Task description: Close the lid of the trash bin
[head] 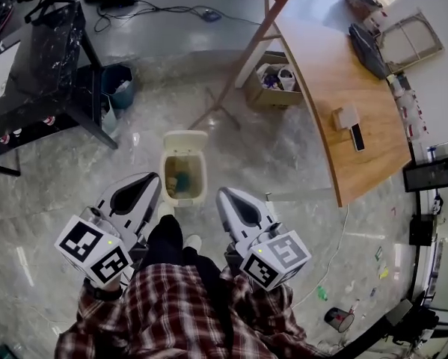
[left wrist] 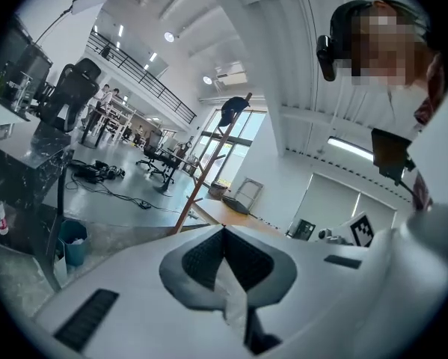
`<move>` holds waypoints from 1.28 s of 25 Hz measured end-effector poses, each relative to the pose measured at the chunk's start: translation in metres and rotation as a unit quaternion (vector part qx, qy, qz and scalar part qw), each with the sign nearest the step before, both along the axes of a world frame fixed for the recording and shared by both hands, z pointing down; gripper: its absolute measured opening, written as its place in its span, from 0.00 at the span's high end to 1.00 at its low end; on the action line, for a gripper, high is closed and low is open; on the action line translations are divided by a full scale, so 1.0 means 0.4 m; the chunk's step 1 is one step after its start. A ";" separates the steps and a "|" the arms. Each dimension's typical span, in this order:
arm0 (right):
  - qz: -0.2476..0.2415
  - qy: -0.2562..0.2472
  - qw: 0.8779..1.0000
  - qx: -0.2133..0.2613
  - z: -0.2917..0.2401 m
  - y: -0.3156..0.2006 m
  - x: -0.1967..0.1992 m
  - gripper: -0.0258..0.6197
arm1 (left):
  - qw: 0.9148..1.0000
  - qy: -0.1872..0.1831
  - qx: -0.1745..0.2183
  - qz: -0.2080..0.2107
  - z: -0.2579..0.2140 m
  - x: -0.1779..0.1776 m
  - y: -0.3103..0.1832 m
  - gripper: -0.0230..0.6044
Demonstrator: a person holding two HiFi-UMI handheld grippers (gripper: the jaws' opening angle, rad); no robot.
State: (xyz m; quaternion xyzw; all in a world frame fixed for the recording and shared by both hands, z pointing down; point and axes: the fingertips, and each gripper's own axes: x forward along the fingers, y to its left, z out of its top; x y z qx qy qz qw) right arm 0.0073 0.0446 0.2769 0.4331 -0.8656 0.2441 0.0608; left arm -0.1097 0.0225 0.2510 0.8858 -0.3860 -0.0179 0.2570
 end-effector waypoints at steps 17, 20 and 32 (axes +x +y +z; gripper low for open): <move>0.048 0.012 0.997 -0.062 0.119 -0.279 0.024 0.94 | 0.992 -0.047 -0.049 0.109 0.189 0.069 -0.369 0.95; 0.040 0.010 0.996 -0.077 0.147 -0.288 0.043 0.94 | 0.989 -0.062 -0.065 0.114 0.242 0.091 -0.394 0.95; 0.002 -0.015 0.990 -0.137 0.289 -0.262 0.064 0.94 | 0.968 -0.124 -0.127 0.175 0.487 0.134 -0.488 0.85</move>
